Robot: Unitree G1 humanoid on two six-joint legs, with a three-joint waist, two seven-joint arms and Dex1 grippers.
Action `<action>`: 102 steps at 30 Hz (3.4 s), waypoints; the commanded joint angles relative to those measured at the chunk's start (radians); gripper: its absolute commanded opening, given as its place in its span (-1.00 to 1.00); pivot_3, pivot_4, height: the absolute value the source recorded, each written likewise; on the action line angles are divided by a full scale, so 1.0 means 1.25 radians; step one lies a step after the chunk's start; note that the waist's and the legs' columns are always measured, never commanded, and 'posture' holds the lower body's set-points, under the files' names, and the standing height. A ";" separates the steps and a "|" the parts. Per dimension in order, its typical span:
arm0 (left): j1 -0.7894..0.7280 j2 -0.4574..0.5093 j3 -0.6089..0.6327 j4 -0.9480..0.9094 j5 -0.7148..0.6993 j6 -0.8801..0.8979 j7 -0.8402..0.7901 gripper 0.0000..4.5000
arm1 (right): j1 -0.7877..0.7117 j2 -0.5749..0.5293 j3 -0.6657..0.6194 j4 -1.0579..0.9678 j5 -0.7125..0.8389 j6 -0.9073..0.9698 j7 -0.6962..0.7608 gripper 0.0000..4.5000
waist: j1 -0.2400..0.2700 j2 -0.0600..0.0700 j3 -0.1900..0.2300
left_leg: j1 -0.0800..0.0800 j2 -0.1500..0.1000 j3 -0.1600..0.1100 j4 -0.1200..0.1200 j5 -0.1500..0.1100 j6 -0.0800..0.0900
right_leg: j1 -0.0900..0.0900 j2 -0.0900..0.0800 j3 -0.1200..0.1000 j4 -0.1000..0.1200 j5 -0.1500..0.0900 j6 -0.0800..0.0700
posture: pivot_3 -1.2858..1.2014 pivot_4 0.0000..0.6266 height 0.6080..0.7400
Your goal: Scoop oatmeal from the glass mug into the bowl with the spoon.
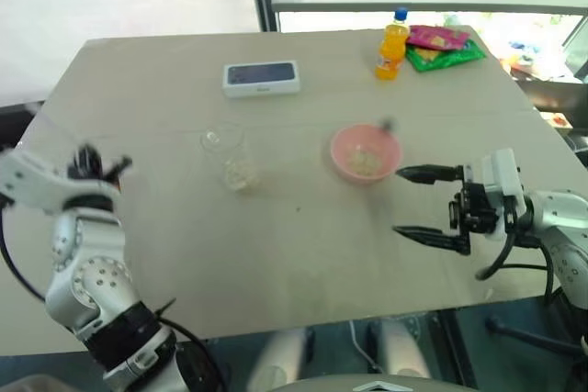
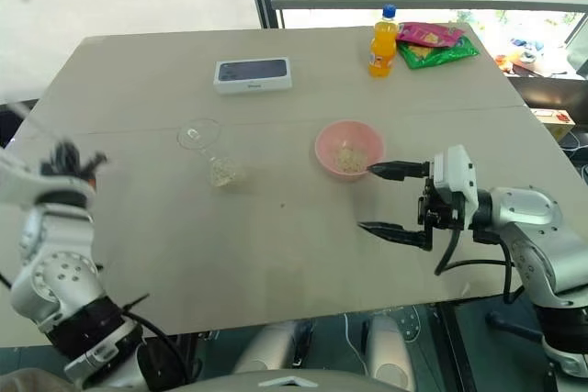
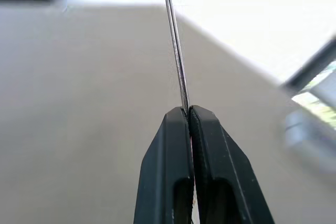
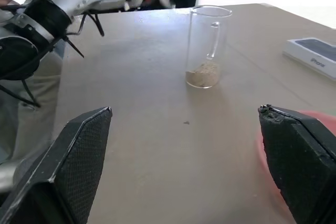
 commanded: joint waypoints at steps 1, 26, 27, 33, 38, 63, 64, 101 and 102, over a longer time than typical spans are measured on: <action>-0.010 0.061 -0.070 -0.087 -0.114 -0.016 -0.153 -0.99 | -0.017 0.008 -0.010 0.000 0.004 -0.008 -0.010 1.00 | -0.001 0.000 0.000 | 0.000 0.000 0.001 0.000 0.000 0.000 | 0.000 0.000 0.001 0.000 0.000 0.000 | 0.03 -0.52 1.00; 0.102 0.274 -0.648 -0.039 -0.095 0.033 -0.778 -0.99 | -0.209 0.121 0.008 -0.045 0.462 0.433 -0.333 1.00 | -0.002 0.010 0.007 | 0.001 0.001 0.001 -0.003 -0.002 0.004 | -0.002 0.002 0.002 0.002 0.000 -0.001 | 0.03 -0.52 1.00; 0.089 0.266 -0.654 -0.022 -0.075 0.012 -0.787 -0.99 | -0.214 0.125 0.009 -0.045 0.472 0.442 -0.340 1.00 | -0.003 0.010 0.007 | 0.000 0.001 0.001 -0.003 -0.002 0.004 | -0.003 0.002 0.002 0.002 0.000 0.000 | 0.03 -0.52 1.00; 0.055 0.223 -0.675 0.020 -0.051 -0.001 -0.816 -0.99 | -0.213 0.131 0.013 -0.051 0.479 0.459 -0.366 1.00 | -0.003 0.010 0.007 | 0.000 0.001 0.001 -0.003 0.000 0.001 | -0.003 0.002 0.002 0.001 0.000 0.000 | 0.03 -0.52 1.00; 0.061 0.225 -0.672 0.030 -0.041 -0.001 -0.834 -1.00 | -0.210 0.135 -0.006 -0.047 0.470 0.443 -0.379 0.45 | -0.006 0.010 0.007 | 0.000 0.001 0.001 -0.003 0.000 0.002 | -0.003 0.002 0.002 0.002 0.000 0.000 | 0.03 -0.52 1.00; 0.303 0.169 -0.530 -0.175 -0.080 -0.024 -0.634 0.59 | -0.181 0.099 -0.047 0.026 0.305 0.352 -0.348 -1.00 | -0.017 0.010 0.007 | -0.001 0.001 0.001 -0.003 0.000 0.001 | -0.003 0.001 0.002 0.001 0.000 0.000 | 0.03 -0.52 1.00; 0.374 0.160 -0.528 -0.218 -0.062 -0.038 -0.613 0.59 | -0.177 0.094 -0.059 0.035 0.302 0.349 -0.349 -1.00 | -0.018 0.010 0.007 | -0.001 0.001 0.001 -0.003 0.000 0.001 | -0.004 0.001 0.002 0.000 0.000 0.000 | 0.03 -0.52 1.00; 0.160 0.424 -0.289 0.394 0.137 -0.228 -0.703 0.59 | -0.093 0.117 -0.155 0.021 0.251 0.304 -0.380 -1.00 | -0.007 0.011 0.008 | 0.001 0.002 0.002 -0.007 0.000 0.002 | -0.004 0.002 0.002 0.000 0.000 -0.001 | 0.03 -0.52 1.00; 0.145 0.420 -0.305 0.412 0.155 -0.240 -0.703 0.59 | -0.092 0.119 -0.154 0.021 0.249 0.302 -0.379 -1.00 | -0.007 0.011 0.008 | 0.001 0.002 0.002 -0.007 0.000 0.002 | -0.004 0.002 0.002 0.000 0.000 -0.001 | 0.03 -0.52 1.00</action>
